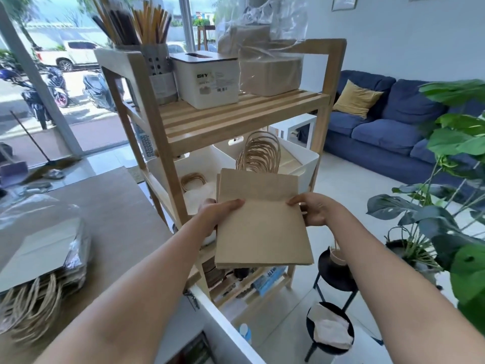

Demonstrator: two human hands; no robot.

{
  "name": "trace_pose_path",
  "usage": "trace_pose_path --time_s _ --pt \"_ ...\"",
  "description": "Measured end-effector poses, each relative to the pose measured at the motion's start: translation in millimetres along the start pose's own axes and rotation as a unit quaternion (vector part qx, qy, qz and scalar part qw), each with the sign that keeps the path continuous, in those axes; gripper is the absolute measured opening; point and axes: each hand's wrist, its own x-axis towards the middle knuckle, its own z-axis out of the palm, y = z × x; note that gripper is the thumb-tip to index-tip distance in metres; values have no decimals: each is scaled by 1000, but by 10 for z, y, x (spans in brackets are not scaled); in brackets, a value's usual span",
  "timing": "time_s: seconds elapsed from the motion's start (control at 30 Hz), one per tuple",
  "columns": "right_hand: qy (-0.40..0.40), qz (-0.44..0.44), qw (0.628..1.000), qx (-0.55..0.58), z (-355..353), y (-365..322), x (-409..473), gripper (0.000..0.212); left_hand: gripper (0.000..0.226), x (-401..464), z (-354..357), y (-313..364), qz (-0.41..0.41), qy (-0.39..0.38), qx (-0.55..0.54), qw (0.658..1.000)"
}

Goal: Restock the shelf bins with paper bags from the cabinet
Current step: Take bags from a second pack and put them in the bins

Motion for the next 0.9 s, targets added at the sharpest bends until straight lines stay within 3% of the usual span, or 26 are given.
trace_pose_path --time_s 0.13,0.2,0.33,0.43,0.57,0.63,0.8,0.9 --pt "6 -12 1000 -16 50 -134 -65 18 101 44 -45 55 19 2 -39 999" --pt "8 -22 1000 -15 84 -214 -79 10 92 39 -68 129 25 12 -53 998" --pt "16 -60 998 -8 199 -407 -26 27 72 44 -114 295 32 45 -86 995" --pt "18 -89 996 5 331 -559 65 24 55 61 -122 388 40 67 -120 990" --pt "-38 -79 996 -10 408 -733 209 34 83 172 -208 491 21 115 -167 979" --pt "-58 -72 995 -32 431 -804 257 25 89 236 -247 540 7 132 -164 978" --pt "-63 -86 988 -112 561 -946 525 19 65 366 -275 662 -23 149 -112 982" --pt "-51 -114 983 -133 666 -1026 684 19 39 360 -263 730 -50 125 -22 991"
